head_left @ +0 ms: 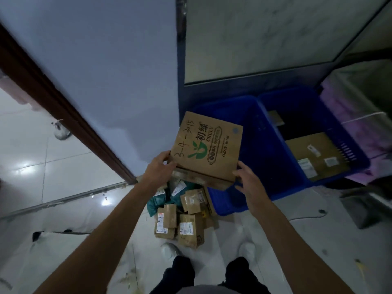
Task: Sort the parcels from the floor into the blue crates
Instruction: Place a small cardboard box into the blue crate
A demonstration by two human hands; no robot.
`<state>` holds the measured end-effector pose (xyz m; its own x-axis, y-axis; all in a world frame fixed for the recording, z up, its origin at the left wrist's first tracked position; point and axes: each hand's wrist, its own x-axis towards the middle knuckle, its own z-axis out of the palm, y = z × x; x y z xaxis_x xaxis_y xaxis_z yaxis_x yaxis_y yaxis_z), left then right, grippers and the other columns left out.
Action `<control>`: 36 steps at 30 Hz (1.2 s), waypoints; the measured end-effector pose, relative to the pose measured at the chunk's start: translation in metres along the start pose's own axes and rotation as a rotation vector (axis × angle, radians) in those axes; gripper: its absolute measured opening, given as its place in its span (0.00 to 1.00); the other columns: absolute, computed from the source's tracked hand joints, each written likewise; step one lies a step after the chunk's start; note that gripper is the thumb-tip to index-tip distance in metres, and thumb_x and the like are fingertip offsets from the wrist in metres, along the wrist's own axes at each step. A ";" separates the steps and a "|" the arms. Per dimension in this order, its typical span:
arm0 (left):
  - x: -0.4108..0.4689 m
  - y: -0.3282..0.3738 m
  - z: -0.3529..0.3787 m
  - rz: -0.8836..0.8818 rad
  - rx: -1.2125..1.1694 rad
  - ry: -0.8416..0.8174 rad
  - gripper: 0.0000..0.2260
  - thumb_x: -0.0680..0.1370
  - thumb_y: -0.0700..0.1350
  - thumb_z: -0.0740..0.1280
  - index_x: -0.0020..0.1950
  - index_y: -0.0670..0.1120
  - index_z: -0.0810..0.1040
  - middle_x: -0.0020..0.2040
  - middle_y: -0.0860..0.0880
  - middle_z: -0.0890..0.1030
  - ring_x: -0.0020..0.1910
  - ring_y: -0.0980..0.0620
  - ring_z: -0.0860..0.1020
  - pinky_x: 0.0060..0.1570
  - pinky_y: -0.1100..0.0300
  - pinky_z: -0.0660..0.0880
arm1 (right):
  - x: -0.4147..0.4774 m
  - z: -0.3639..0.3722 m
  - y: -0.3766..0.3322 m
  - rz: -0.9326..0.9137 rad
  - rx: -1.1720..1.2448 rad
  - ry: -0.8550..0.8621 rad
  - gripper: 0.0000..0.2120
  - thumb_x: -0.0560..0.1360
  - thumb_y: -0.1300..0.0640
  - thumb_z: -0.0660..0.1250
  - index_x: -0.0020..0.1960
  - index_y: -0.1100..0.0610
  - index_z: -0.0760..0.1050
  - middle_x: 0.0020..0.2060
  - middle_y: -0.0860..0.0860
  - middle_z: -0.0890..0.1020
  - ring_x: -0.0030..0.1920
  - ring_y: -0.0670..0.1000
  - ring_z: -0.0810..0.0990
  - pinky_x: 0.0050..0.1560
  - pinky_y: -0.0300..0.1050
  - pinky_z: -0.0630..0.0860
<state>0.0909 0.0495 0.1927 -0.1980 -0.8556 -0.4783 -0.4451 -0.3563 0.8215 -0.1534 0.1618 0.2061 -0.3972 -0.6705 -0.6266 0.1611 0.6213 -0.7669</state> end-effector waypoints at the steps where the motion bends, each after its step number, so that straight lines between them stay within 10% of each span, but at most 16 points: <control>1: 0.000 0.008 0.015 0.012 0.013 -0.024 0.17 0.77 0.48 0.65 0.65 0.56 0.77 0.62 0.53 0.79 0.58 0.46 0.80 0.60 0.44 0.78 | -0.001 -0.016 0.000 0.006 0.014 0.025 0.22 0.82 0.57 0.60 0.75 0.45 0.68 0.68 0.48 0.75 0.65 0.51 0.74 0.62 0.49 0.72; 17: -0.021 0.159 0.301 0.120 0.158 -0.276 0.17 0.76 0.52 0.65 0.65 0.59 0.77 0.54 0.54 0.83 0.53 0.47 0.82 0.58 0.42 0.79 | -0.008 -0.321 0.004 -0.115 0.305 0.216 0.15 0.80 0.55 0.67 0.64 0.43 0.72 0.52 0.40 0.81 0.48 0.38 0.79 0.36 0.29 0.73; 21: -0.023 0.189 0.357 0.135 0.142 -0.287 0.21 0.74 0.54 0.65 0.68 0.57 0.76 0.58 0.57 0.82 0.54 0.53 0.82 0.60 0.46 0.79 | 0.001 -0.378 0.007 -0.155 0.286 0.231 0.08 0.81 0.54 0.66 0.58 0.44 0.78 0.51 0.42 0.84 0.48 0.40 0.82 0.44 0.35 0.75; 36: 0.030 0.264 0.435 0.166 0.091 -0.289 0.11 0.83 0.49 0.62 0.64 0.54 0.78 0.53 0.57 0.81 0.48 0.60 0.78 0.41 0.65 0.70 | 0.060 -0.453 -0.031 -0.258 0.250 0.300 0.09 0.82 0.57 0.63 0.55 0.47 0.79 0.44 0.40 0.82 0.38 0.32 0.80 0.32 0.24 0.71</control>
<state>-0.4124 0.0929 0.2599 -0.5078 -0.7523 -0.4197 -0.4597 -0.1754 0.8706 -0.5916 0.2865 0.2553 -0.6910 -0.6203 -0.3711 0.2208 0.3077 -0.9255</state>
